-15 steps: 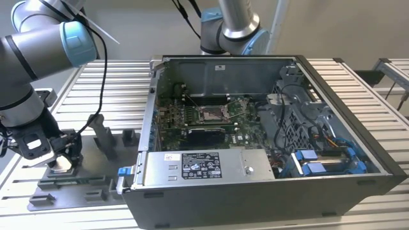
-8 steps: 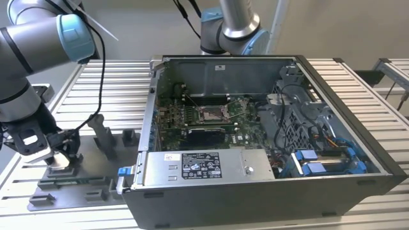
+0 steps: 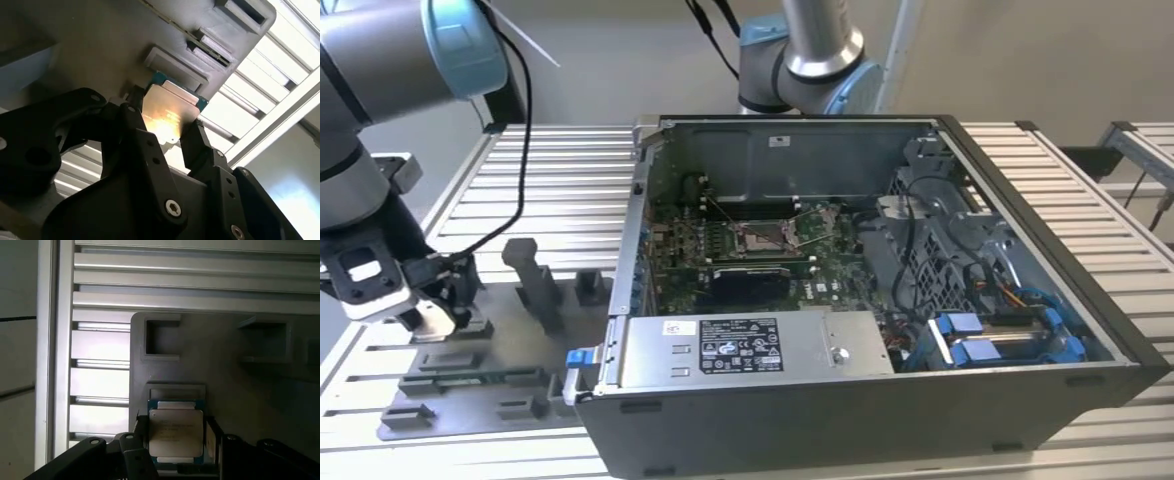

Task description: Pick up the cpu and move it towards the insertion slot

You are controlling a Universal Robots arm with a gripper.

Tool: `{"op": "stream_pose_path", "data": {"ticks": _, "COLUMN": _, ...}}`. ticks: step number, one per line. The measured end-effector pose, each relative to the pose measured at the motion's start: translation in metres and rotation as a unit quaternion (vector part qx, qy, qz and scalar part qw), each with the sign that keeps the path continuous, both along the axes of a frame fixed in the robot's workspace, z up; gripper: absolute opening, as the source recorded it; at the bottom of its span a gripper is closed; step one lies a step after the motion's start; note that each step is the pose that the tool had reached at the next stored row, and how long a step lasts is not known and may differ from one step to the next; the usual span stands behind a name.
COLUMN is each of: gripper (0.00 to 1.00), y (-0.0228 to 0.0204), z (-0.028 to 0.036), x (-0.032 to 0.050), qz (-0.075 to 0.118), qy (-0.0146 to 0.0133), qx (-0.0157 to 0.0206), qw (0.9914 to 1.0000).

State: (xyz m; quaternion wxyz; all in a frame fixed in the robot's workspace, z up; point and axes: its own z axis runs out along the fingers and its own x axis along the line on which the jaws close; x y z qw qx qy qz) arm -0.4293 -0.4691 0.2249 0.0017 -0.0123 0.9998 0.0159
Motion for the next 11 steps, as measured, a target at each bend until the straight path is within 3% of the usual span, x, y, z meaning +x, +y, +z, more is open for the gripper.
{"op": "stream_pose_path", "data": {"ticks": 11, "gripper": 0.00, "y": 0.0001, "z": 0.0501, "x": -0.0002, "qz": 0.000, "qy": 0.0000, "qx": 0.0000, "qw": 1.00000}}
